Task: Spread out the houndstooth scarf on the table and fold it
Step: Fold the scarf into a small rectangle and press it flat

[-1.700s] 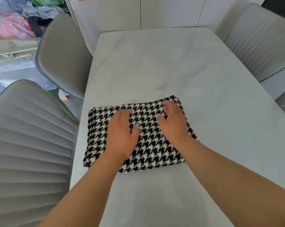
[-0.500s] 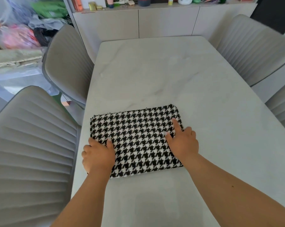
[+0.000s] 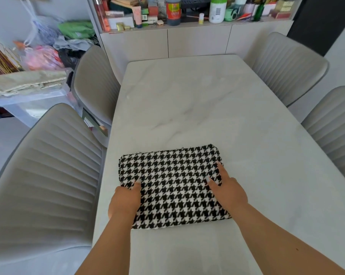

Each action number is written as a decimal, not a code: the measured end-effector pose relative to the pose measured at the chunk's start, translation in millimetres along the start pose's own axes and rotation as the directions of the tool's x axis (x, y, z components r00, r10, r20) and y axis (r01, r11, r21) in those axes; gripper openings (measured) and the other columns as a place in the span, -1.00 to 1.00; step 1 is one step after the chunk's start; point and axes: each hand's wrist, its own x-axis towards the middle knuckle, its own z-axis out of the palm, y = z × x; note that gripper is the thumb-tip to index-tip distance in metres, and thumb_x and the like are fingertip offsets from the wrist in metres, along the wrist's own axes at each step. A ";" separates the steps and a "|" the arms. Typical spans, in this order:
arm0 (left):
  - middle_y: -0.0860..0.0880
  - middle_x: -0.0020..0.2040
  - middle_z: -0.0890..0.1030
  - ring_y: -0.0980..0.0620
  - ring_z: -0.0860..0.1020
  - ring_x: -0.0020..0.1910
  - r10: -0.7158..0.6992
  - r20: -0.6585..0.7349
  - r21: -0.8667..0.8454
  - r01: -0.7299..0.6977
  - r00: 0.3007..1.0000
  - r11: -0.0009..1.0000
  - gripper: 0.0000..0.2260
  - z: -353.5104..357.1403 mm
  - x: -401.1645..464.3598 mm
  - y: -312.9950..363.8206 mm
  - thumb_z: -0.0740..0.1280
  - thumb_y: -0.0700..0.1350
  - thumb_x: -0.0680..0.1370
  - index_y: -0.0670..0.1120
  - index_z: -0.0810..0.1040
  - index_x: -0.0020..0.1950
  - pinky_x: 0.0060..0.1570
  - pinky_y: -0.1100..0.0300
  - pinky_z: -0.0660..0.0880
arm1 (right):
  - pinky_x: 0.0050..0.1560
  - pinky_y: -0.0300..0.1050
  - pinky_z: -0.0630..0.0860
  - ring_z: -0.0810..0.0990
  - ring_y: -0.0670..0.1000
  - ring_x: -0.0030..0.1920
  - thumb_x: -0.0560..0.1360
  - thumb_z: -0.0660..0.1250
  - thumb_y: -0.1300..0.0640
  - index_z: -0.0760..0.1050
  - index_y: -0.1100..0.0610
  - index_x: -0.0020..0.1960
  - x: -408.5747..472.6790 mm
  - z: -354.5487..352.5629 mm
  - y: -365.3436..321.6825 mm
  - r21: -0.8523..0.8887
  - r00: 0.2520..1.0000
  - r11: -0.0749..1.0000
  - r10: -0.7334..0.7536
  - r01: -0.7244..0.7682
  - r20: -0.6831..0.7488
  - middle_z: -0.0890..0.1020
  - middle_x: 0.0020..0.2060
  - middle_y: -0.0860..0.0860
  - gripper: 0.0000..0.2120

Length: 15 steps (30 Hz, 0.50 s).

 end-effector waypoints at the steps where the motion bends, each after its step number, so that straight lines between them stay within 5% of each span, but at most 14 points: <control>1: -0.13 -0.11 0.54 -0.09 0.49 -0.23 0.036 0.001 -0.018 -0.036 0.999 0.999 -0.45 0.7 -6.7 -3.6 0.13 0.25 0.56 -0.24 0.42 0.22 -0.21 0.08 0.42 | 0.07 -0.04 0.53 0.56 0.08 0.12 0.52 0.07 -0.35 -0.13 -0.25 0.53 -5.2 -0.6 4.9 0.049 1.000 0.999 -0.018 0.017 0.005 0.49 0.26 0.12 -0.32; 5: -0.20 0.06 0.59 -0.16 0.53 -0.06 0.110 -0.026 -0.147 -0.113 0.994 0.983 -0.48 3.3 -34.4 -14.6 0.13 0.20 0.59 -0.23 0.44 0.25 -0.11 0.06 0.43 | 0.26 -0.07 0.40 0.42 0.07 0.36 0.59 0.14 -0.17 0.00 -0.17 0.54 -28.3 -7.7 19.4 0.170 0.998 0.984 -0.055 0.058 -0.023 0.39 0.42 0.05 -0.42; 15: -0.13 0.13 0.59 -0.15 0.54 0.12 0.301 -0.045 -0.338 -0.298 0.953 0.893 -0.47 -2.2 -94.7 13.0 0.13 0.21 0.59 -0.18 0.42 0.34 0.13 -0.04 0.49 | 0.18 -0.23 0.29 0.41 -0.04 0.36 0.61 0.15 -0.07 0.20 -0.21 0.48 -82.7 -59.1 42.4 0.286 0.967 0.949 -0.061 0.133 -0.247 0.40 0.41 -0.06 -0.56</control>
